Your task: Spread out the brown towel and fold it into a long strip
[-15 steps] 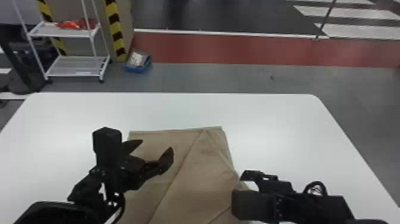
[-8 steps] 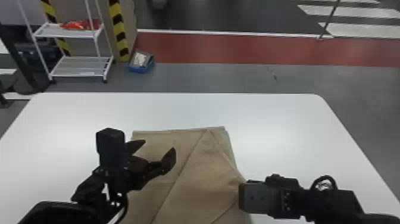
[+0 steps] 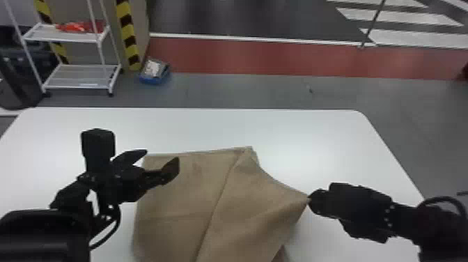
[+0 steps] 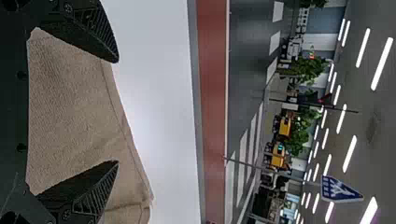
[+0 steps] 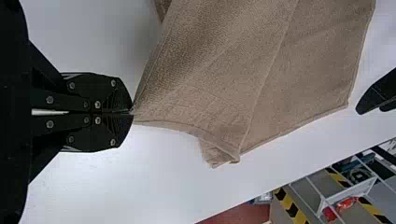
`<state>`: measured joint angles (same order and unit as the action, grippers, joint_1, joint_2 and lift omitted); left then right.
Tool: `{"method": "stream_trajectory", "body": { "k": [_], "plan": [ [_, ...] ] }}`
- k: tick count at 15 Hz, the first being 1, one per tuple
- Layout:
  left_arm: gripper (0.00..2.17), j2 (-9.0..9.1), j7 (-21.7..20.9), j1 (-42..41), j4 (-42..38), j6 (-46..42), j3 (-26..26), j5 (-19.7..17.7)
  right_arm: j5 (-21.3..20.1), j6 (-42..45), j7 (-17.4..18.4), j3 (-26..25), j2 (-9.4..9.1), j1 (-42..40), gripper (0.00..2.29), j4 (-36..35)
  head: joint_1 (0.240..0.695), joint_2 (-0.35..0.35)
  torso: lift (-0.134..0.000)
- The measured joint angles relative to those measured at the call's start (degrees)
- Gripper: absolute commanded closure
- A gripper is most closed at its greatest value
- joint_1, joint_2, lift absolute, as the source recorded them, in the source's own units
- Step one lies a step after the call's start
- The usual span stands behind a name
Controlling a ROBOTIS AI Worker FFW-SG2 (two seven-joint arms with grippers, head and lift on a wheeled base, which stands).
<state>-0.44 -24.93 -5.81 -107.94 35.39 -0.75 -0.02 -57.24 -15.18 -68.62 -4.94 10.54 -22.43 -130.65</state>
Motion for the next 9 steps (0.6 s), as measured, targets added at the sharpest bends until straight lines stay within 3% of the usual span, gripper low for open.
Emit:
{"method": "stream_trajectory", "body": {
  "k": [4,9],
  "plan": [
    [0.19,-0.07,2.1,5.6,7.8,3.2,-3.1,0.5,0.2,0.2,-0.1,-1.0,-0.91,-3.9,1.51,-2.4,0.695,-0.070,-0.123],
    [0.21,-0.16,1.7,9.4,13.3,5.1,-5.1,2.1,0.1,0.4,-0.2,-1.4,-1.58,-5.7,1.51,-3.3,0.695,-0.035,-0.123]
  ]
}}
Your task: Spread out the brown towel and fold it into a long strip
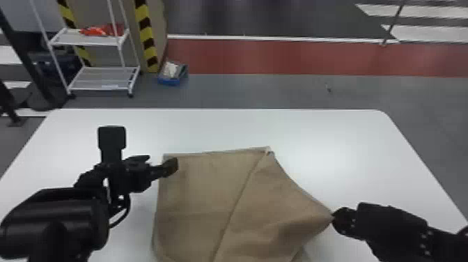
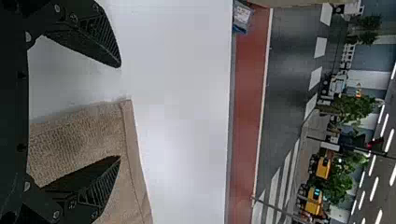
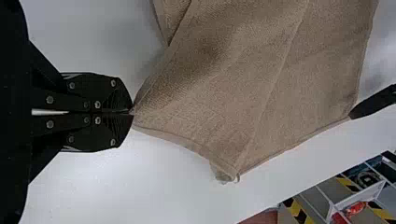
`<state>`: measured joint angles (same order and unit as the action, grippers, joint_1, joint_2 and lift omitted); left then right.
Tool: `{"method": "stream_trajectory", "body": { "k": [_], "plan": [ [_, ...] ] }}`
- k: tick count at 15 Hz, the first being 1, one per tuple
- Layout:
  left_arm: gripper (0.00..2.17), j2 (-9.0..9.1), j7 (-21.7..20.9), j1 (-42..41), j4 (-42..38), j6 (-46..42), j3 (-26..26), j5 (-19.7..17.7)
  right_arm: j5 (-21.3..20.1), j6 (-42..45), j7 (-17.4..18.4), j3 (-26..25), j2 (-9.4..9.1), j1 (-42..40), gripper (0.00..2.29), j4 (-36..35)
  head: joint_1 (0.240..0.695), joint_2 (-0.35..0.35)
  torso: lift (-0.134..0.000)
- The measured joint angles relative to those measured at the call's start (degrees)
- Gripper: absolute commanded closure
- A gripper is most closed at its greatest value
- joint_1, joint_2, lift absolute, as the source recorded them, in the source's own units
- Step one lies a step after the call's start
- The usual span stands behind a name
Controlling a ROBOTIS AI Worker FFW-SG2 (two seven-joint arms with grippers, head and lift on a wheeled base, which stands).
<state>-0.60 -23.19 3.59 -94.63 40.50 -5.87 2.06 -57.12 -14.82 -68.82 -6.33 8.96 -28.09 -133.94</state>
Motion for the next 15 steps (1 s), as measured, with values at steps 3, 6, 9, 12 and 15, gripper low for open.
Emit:
{"method": "stream_trajectory", "body": {
  "k": [3,6,9,12,15],
  "plan": [
    [0.41,0.01,-0.4,0.4,0.8,0.1,0.6,0.8,0.0,0.1,0.1,-0.1,-0.16,-0.1,1.51,0.0,0.695,-0.041,-0.123],
    [0.94,0.25,-2.9,1.2,2.1,0.1,1.5,3.6,0.0,0.1,0.1,-0.5,-0.24,-0.2,1.51,0.1,0.695,-0.054,-0.123],
    [1.85,0.50,-4.5,1.8,3.1,0.1,1.8,6.4,0.1,0.4,0.3,-1.3,-0.26,-0.2,1.51,0.2,0.695,-0.068,-0.123],
    [1.89,0.60,-4.0,2.7,4.0,-0.2,1.9,6.8,0.7,0.5,1.3,-3.6,-0.26,1.5,1.51,1.8,0.695,-0.083,-0.123],
    [1.89,0.60,-1.3,7.7,8.8,-0.3,1.9,6.5,1.5,-1.0,4.4,-5.5,-0.25,8.7,1.51,7.6,0.695,-0.107,-0.123]
  ]
}}
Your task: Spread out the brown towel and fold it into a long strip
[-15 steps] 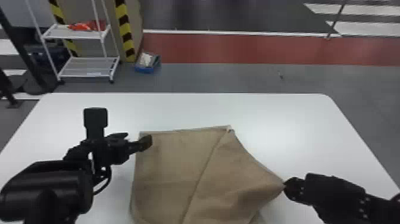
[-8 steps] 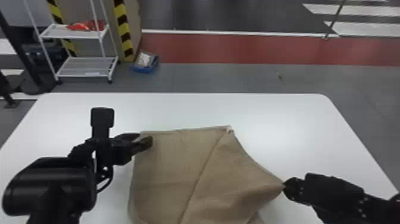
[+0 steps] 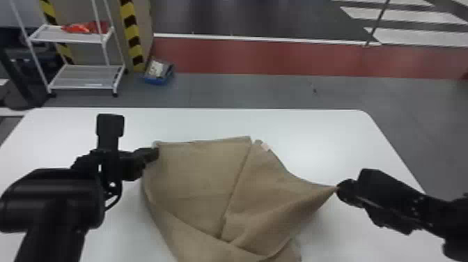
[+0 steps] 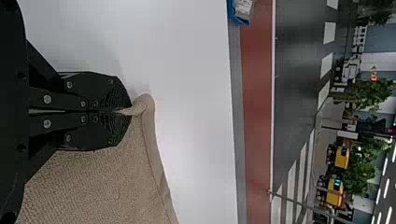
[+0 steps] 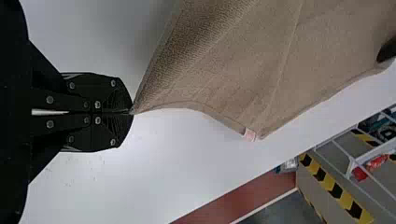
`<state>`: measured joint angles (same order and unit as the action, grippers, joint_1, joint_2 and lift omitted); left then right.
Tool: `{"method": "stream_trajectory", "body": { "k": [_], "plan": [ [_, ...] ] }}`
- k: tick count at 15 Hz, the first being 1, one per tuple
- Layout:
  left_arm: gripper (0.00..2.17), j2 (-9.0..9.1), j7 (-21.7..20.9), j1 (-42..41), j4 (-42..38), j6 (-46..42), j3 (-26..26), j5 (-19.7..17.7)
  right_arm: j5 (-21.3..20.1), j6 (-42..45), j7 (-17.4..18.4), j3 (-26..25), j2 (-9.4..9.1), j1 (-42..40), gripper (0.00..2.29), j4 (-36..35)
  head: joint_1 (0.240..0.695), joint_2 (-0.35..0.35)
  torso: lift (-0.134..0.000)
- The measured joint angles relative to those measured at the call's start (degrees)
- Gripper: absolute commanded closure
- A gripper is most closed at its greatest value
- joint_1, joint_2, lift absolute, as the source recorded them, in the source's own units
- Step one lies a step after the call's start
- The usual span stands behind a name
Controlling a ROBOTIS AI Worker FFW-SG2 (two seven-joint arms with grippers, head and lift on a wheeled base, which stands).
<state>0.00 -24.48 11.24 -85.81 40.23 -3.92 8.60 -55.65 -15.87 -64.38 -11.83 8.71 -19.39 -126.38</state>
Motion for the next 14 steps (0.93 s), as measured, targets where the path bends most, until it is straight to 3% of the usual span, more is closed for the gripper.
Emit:
{"method": "stream_trajectory", "body": {
  "k": [3,6,10,12,13,14],
  "plan": [
    [1.89,0.00,2.7,3.7,3.2,0.0,-1.6,-0.4,0.4,-2.1,3.6,-1.3,0.41,6.9,1.51,6.5,0.695,-0.116,-0.123],
    [1.89,-0.08,3.5,2.7,2.6,-0.7,-7.4,-1.6,2.8,-2.9,4.5,-4.5,1.39,10.6,1.51,10.3,0.695,-0.103,-0.123],
    [1.88,-0.23,5.8,-5.2,-7.3,-0.8,-16.2,-4.8,3.6,-5.2,5.4,-9.0,3.18,11.2,1.51,12.7,0.695,-0.077,-0.123],
    [1.87,-0.20,5.9,-10.1,-13.1,-0.5,-17.8,-5.6,3.3,-6.0,5.4,-10.1,3.55,10.5,1.51,13.3,0.695,-0.075,-0.123],
    [1.84,-0.14,5.9,-13.0,-16.3,-0.4,-18.0,-5.8,2.9,-6.3,5.4,-10.4,3.68,9.8,1.51,13.4,0.695,-0.076,-0.123],
    [1.46,-0.05,6.3,-15.7,-18.6,-0.4,-18.0,-5.8,2.4,-6.3,5.2,-10.4,3.64,8.9,1.51,13.4,0.695,-0.081,-0.123]
  ]
}}
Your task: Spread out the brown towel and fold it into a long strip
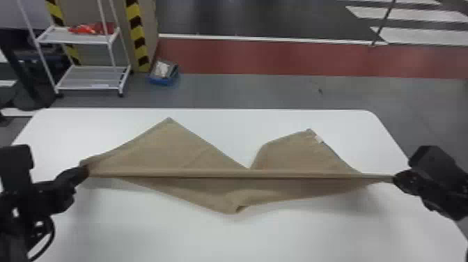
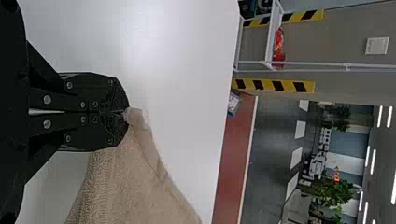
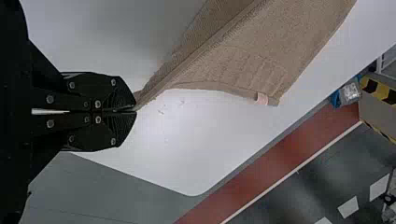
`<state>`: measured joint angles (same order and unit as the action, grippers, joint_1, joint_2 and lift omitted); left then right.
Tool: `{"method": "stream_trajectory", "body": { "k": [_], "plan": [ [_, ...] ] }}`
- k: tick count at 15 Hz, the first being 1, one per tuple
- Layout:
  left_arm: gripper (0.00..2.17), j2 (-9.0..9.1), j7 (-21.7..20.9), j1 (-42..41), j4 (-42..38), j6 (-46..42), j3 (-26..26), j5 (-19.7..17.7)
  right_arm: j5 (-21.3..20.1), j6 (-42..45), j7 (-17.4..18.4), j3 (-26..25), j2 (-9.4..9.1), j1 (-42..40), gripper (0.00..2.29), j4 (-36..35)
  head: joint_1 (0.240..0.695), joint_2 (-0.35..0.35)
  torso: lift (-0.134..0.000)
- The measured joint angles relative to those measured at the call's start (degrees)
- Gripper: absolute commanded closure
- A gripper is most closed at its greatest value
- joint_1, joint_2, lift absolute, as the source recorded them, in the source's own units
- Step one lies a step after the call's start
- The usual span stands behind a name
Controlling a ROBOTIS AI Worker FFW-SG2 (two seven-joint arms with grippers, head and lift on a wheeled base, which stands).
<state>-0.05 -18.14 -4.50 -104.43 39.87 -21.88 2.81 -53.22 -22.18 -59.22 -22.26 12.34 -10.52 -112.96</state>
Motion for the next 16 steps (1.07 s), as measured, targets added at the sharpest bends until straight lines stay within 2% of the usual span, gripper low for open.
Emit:
{"method": "stream_trajectory", "body": {
  "k": [1,2,7,10,13,14,16],
  "plan": [
    [0.66,0.02,0.5,-2.2,-1.6,0.0,0.3,0.0,-0.4,0.0,-0.3,0.2,-0.19,-1.0,1.51,0.0,0.695,-0.081,-0.123],
    [0.02,0.03,2.1,-3.9,-2.5,-0.2,0.7,0.1,-0.7,0.1,-0.5,0.4,-0.33,-1.8,1.51,-0.2,0.695,-0.078,-0.123],
    [0.07,0.05,3.7,-8.7,-5.7,-0.8,0.4,-0.3,-0.7,0.4,-0.4,-0.9,-0.57,-4.2,1.51,-0.4,0.695,-0.082,-0.123],
    [0.08,0.04,2.1,-9.3,-8.8,-3.2,-2.0,-1.4,-0.5,0.4,-0.3,-1.5,-0.63,-4.3,1.51,-0.3,0.695,-0.068,-0.123],
    [0.15,-1.17,-4.1,-9.5,-10.9,-6.9,-3.6,-2.2,-0.2,0.6,-0.3,-1.6,-0.67,-4.4,1.51,-0.2,0.695,-0.066,-0.123],
    [0.22,-2.12,-8.0,-9.5,-11.2,-8.0,-3.8,-1.7,-0.1,0.7,-0.4,-1.5,-0.71,-4.4,1.51,-0.2,0.695,-0.071,-0.123],
    [0.27,-5.00,-20.6,-9.5,-11.3,-14.4,-3.9,2.8,-0.1,0.8,-0.4,-1.4,-0.81,-4.4,1.51,-0.2,0.695,-0.092,-0.123]
  ]
}}
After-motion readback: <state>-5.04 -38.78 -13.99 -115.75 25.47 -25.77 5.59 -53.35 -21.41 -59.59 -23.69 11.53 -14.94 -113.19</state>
